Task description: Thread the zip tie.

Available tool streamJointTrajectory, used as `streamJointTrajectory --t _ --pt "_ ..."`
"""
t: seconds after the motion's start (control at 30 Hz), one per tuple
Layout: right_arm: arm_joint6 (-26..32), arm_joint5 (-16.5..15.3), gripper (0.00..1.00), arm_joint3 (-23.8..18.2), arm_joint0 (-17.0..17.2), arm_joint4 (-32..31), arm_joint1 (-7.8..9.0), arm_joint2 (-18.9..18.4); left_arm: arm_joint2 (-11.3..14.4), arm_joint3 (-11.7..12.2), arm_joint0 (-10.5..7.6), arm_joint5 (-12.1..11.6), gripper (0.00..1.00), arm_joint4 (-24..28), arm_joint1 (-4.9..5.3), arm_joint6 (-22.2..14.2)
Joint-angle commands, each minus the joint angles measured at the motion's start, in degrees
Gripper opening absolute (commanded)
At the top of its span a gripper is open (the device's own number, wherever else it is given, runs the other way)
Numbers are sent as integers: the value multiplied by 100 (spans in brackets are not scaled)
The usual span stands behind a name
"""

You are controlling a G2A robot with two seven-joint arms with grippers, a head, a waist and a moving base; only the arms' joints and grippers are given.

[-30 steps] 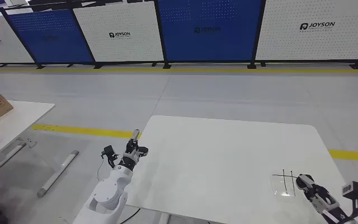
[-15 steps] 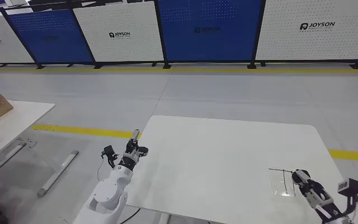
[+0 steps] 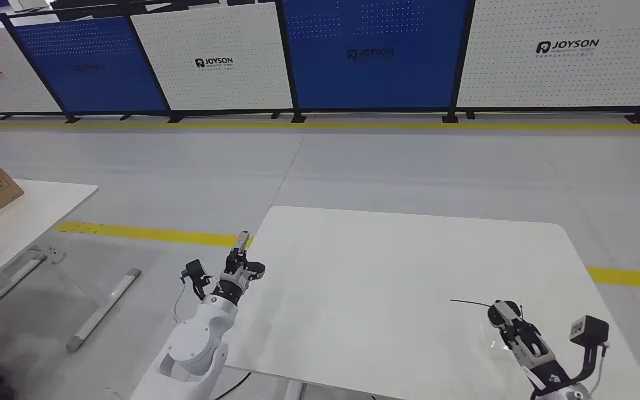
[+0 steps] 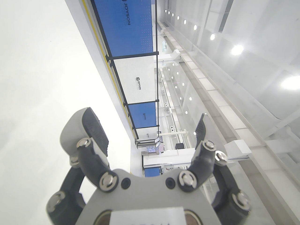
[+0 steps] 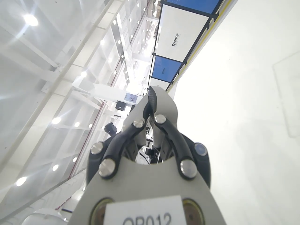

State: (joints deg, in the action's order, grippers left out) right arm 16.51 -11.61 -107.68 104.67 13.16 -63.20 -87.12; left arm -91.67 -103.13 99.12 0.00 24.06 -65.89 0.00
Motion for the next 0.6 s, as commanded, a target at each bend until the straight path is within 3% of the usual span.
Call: streamJointTrajectory --t 0.0,0.2,0.27,0.33,0.4,0.57 --pt "-1 -1 0 0 0 0 0 0 0 0 0 0 100 0 0 0" --pt "-1 -1 0 0 0 0 0 0 4 -6 -10 -9 100 -4 -1 -7" --pt "-1 -1 0 0 0 0 0 0 65 -26 -58 -95 100 -103 -1 -186" --pt "-1 -1 0 0 0 0 0 0 161 -62 -101 -151 100 29 -6 -544" --pt "-1 -1 0 0 0 0 0 0 167 -123 -147 -103 100 347 5 -1152" --pt "-1 -1 0 0 0 0 0 0 268 -187 -211 293 100 492 51 -2251"
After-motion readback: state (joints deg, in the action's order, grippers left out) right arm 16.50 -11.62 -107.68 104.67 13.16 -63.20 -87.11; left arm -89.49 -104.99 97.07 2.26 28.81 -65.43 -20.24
